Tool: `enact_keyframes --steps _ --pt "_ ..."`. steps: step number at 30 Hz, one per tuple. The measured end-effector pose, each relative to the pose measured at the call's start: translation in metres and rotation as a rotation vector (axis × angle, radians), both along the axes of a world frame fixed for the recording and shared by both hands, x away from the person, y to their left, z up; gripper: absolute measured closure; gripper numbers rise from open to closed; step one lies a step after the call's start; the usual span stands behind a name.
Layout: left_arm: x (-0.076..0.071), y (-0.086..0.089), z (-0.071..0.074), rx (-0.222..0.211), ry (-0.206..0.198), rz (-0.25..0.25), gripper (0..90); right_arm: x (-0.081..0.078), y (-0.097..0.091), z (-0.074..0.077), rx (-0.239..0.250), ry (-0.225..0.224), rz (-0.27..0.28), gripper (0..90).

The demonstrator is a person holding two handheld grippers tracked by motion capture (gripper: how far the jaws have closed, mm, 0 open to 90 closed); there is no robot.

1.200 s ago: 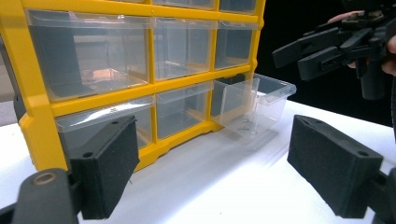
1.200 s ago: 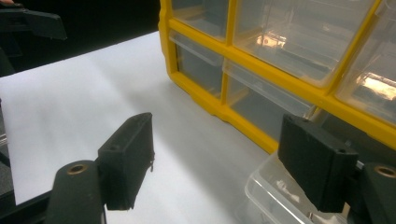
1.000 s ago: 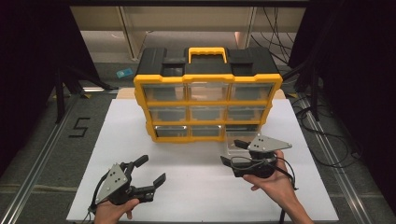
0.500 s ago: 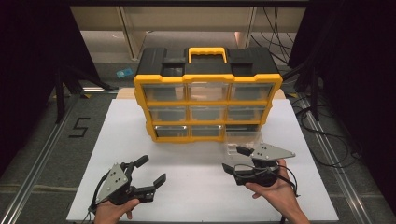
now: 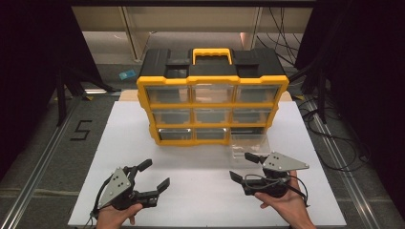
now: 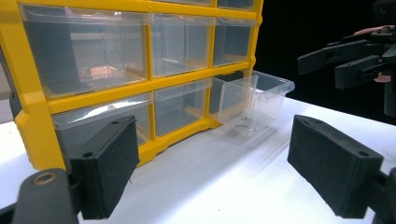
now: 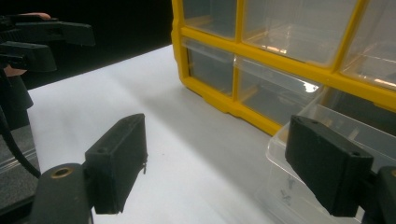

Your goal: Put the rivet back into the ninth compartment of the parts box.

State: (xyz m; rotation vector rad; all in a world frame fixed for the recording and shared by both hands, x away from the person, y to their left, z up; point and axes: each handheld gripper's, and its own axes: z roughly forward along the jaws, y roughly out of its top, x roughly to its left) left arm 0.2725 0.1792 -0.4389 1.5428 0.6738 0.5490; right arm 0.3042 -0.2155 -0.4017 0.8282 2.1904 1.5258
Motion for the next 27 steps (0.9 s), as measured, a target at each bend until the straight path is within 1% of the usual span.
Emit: enact_keyframes --steps 1,3,4,7,9,10,11,13,16,18,20,22,23,25,27 --pt "-0.0002 -0.0002 -0.0001 0.000 0.002 -0.001 15.9 -0.0011 -0.0008 0.0003 -0.001 0.014 -0.003 21.2" --pt "-0.0005 -0.0004 -0.0001 -0.003 0.003 -0.001 15.9 -0.0019 -0.0011 -0.0012 0.018 0.018 -0.002 20.8" --pt "-0.0003 -0.0004 0.0000 -0.002 0.003 -0.001 15.9 -0.0024 -0.0023 -0.0010 0.005 0.029 0.001 20.8" --pt "-0.0003 -0.0005 -0.0001 0.000 0.003 -0.001 15.9 -0.0028 -0.0022 -0.0038 0.013 0.021 -0.009 20.5" --pt "-0.0002 -0.0004 -0.0001 0.000 0.003 -0.001 15.9 -0.0031 -0.0028 -0.0046 0.005 0.027 -0.005 20.5" --pt "-0.0001 -0.0005 -0.0002 0.001 0.002 -0.002 15.9 -0.0034 -0.0029 -0.0049 0.009 0.026 -0.009 20.5" --pt "-0.0002 -0.0005 -0.0001 0.001 0.001 -0.002 15.9 -0.0033 -0.0030 -0.0053 0.019 0.016 -0.015 20.5" --pt "-0.0001 -0.0005 -0.0001 0.000 0.003 -0.001 15.9 -0.0030 -0.0032 -0.0053 0.031 0.014 -0.009 20.6" --pt "0.0001 -0.0007 -0.0001 0.002 0.000 -0.002 15.9 -0.0033 -0.0032 -0.0054 0.033 0.014 -0.012 20.6" --pt "0.0000 -0.0008 -0.0002 0.001 0.002 -0.002 15.9 -0.0022 -0.0037 -0.0055 0.028 -0.012 -0.016 20.6" --pt "0.0002 -0.0007 -0.0002 0.001 0.002 -0.001 15.9 -0.0033 -0.0033 -0.0054 0.032 0.015 -0.007 20.6" --pt "0.0001 -0.0007 -0.0002 0.001 0.001 -0.002 15.9 -0.0034 -0.0032 -0.0055 0.031 0.011 -0.010 20.6" --pt "0.0000 -0.0008 -0.0002 0.000 0.002 -0.001 15.9 -0.0024 -0.0039 -0.0054 0.026 -0.006 -0.013 20.6" --pt "0.0002 -0.0008 -0.0003 0.000 0.002 -0.001 15.9 -0.0032 -0.0039 -0.0052 0.025 0.011 -0.015 20.6" --pt "0.0002 -0.0008 -0.0003 0.002 0.001 -0.002 15.9 -0.0028 -0.0041 -0.0054 0.025 0.007 -0.013 20.6"
